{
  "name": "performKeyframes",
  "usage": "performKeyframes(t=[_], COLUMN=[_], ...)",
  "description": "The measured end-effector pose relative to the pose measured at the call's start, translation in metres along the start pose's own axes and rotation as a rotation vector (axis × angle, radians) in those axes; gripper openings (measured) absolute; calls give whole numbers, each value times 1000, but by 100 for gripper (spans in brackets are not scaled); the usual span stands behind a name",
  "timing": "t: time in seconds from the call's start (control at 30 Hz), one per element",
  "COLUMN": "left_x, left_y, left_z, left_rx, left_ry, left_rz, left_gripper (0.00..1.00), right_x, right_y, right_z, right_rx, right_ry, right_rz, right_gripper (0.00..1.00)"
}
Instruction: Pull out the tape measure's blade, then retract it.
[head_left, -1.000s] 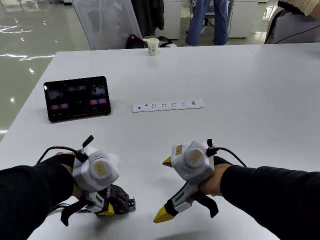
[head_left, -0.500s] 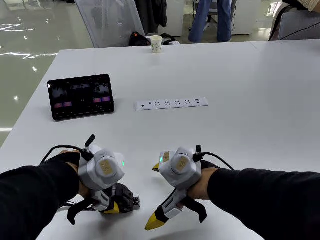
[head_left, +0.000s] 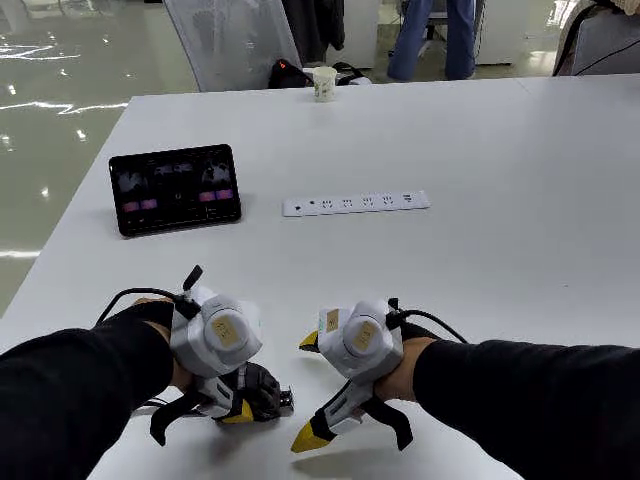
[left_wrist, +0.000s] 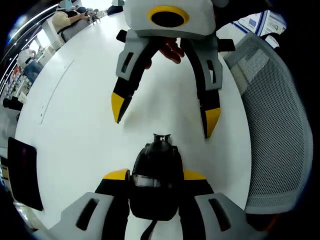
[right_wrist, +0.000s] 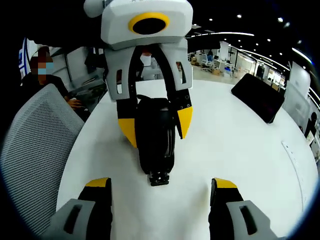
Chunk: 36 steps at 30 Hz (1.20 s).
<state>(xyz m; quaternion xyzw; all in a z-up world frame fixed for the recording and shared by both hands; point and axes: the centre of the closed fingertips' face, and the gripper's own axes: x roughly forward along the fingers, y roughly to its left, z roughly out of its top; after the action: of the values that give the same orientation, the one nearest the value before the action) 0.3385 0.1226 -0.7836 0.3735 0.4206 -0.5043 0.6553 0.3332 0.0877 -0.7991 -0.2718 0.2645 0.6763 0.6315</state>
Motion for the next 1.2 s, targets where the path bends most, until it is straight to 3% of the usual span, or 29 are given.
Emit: performKeyframes(t=[0.07, 0.33, 0.73, 0.93, 1.1, 1.2], left_x=[0, 0, 1, 1, 0, 0], left_y=[0, 0, 0, 0, -1, -1], left_z=[0, 0, -1, -1, -1, -2], left_rx=[1, -2, 5, 8, 9, 7], left_ry=[0, -3, 7, 8, 6, 7], left_rz=[2, 3, 0, 1, 1, 1], left_gripper=[32, 32, 32, 32, 32, 32], right_x=[2, 7, 10, 15, 14, 15], right_y=[-2, 0, -1, 4, 4, 3], right_z=[0, 3, 0, 3, 2, 1], right_rx=[-17, -37, -60, -117, -68, -97], right_ry=[0, -1, 26, 42, 52, 68], right_rz=[-17, 12, 21, 37, 47, 56], right_gripper=[73, 46, 17, 13, 12, 12])
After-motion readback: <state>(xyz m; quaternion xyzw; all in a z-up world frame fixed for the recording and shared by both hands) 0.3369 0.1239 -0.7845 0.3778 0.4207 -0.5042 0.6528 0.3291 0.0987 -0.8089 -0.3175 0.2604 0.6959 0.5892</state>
